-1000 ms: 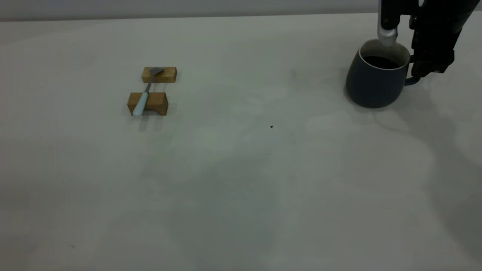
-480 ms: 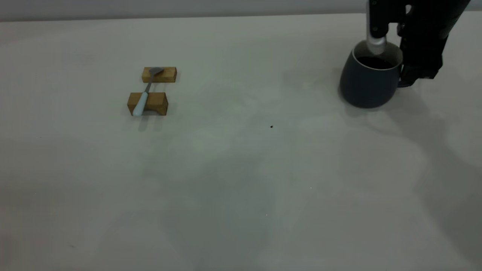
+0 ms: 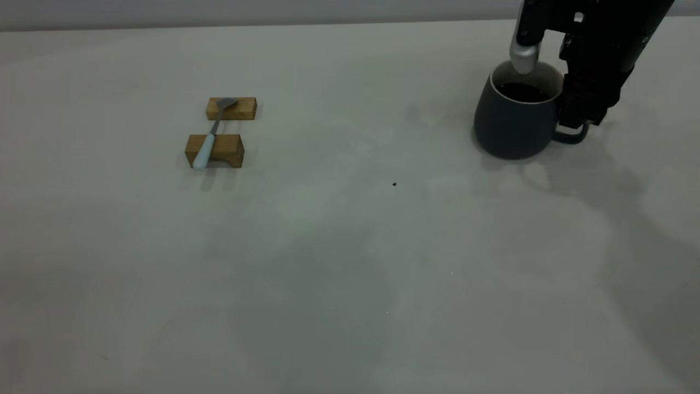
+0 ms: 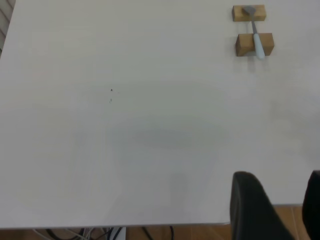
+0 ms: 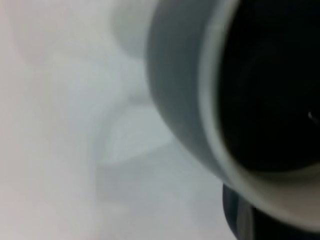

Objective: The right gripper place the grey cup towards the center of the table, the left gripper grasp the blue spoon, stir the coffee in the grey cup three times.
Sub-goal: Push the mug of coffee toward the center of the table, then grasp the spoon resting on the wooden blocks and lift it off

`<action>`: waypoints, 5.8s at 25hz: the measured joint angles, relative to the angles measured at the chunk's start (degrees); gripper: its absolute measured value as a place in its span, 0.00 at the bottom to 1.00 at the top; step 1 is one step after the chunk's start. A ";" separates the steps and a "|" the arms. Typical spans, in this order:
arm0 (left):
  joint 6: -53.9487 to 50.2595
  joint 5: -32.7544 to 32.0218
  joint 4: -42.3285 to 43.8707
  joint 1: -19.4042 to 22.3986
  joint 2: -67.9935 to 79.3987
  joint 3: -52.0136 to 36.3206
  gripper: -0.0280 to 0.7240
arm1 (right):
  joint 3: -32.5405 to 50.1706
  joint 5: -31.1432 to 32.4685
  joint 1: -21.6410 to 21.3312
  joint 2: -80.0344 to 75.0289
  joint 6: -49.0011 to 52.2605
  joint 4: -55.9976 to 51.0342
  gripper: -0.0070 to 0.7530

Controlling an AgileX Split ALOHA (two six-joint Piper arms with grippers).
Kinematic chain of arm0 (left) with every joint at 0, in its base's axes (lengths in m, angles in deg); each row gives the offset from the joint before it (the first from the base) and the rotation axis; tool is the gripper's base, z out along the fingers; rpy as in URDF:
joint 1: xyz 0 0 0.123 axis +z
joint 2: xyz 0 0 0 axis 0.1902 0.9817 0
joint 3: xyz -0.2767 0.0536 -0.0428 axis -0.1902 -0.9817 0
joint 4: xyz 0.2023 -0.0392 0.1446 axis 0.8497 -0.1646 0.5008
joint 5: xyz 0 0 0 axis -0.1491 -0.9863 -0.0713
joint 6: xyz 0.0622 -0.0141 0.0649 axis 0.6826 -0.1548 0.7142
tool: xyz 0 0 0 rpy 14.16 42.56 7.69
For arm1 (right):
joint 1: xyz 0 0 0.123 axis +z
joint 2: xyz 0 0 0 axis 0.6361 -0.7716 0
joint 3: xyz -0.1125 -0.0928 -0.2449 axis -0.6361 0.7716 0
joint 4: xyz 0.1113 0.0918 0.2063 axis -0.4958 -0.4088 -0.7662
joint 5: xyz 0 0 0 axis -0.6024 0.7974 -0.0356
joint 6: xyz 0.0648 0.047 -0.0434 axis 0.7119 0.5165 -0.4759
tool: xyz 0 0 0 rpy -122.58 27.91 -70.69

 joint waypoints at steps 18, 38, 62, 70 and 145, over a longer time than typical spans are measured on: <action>0.00 0.00 0.00 0.00 0.00 0.00 0.47 | 0.00 -1.08 15.60 0.05 15.02 -5.94 0.23; 0.00 0.00 0.00 0.00 0.00 0.00 0.47 | 0.03 -2.43 18.35 -0.09 16.26 -8.53 0.34; 0.00 0.00 0.00 0.00 0.00 0.00 0.47 | 0.03 38.24 18.12 42.23 41.93 0.00 0.87; 0.00 0.00 0.00 0.00 0.00 0.00 0.47 | 4.40 43.76 18.12 59.71 51.39 0.30 0.84; -6.14 14.48 5.79 0.00 35.01 6.41 0.91 | 54.36 38.21 -6.81 132.97 61.55 0.56 0.78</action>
